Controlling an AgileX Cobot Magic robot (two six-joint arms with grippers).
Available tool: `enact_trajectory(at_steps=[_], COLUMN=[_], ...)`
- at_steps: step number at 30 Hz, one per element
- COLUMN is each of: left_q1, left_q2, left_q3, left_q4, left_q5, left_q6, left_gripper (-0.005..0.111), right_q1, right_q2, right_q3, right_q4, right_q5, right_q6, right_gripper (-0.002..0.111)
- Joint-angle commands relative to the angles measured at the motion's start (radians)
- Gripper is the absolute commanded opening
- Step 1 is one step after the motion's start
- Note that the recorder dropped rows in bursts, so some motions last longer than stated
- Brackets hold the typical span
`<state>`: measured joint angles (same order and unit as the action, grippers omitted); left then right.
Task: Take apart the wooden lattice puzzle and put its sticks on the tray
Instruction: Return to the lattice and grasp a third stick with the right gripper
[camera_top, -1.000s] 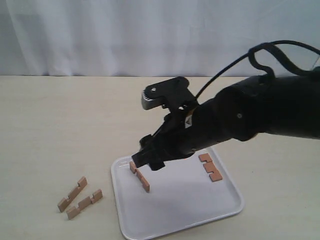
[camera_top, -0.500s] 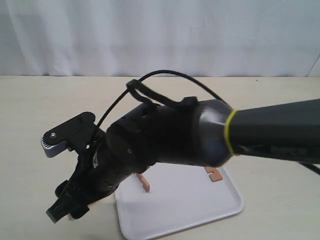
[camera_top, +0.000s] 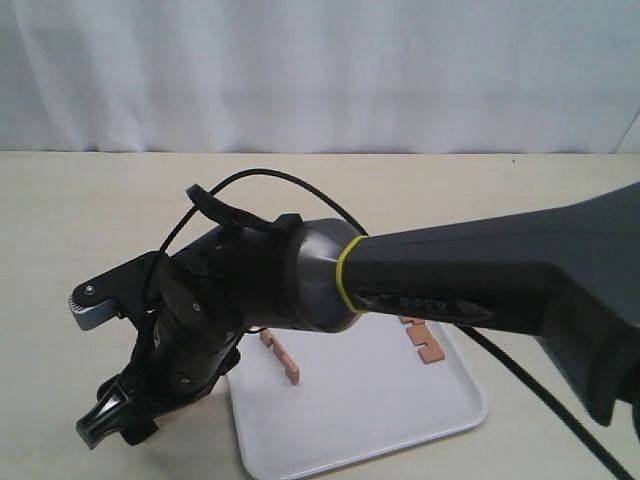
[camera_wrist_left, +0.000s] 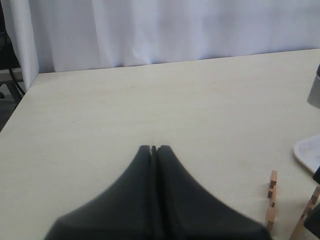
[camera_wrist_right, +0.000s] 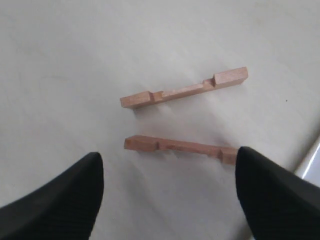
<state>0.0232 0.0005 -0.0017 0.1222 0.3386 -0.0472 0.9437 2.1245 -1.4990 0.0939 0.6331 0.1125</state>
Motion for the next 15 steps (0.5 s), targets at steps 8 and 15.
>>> enact_trajectory(at_steps=[8, 15], left_q1=[-0.001, -0.001], left_q2=[0.000, 0.000], left_q3=[0.002, 0.002], left_q4=[-0.002, -0.002], left_q5=[-0.016, -0.016], left_q6=[-0.003, -0.003], left_gripper=[0.000, 0.000], right_q1=[0.002, 0.002], right_q2=[0.004, 0.004], right_q3=[-0.006, -0.006], right_q4=[-0.060, -0.060], right_q5=[-0.007, -0.013], right_q6=[-0.003, -0.249], right_gripper=[0.069, 0.069])
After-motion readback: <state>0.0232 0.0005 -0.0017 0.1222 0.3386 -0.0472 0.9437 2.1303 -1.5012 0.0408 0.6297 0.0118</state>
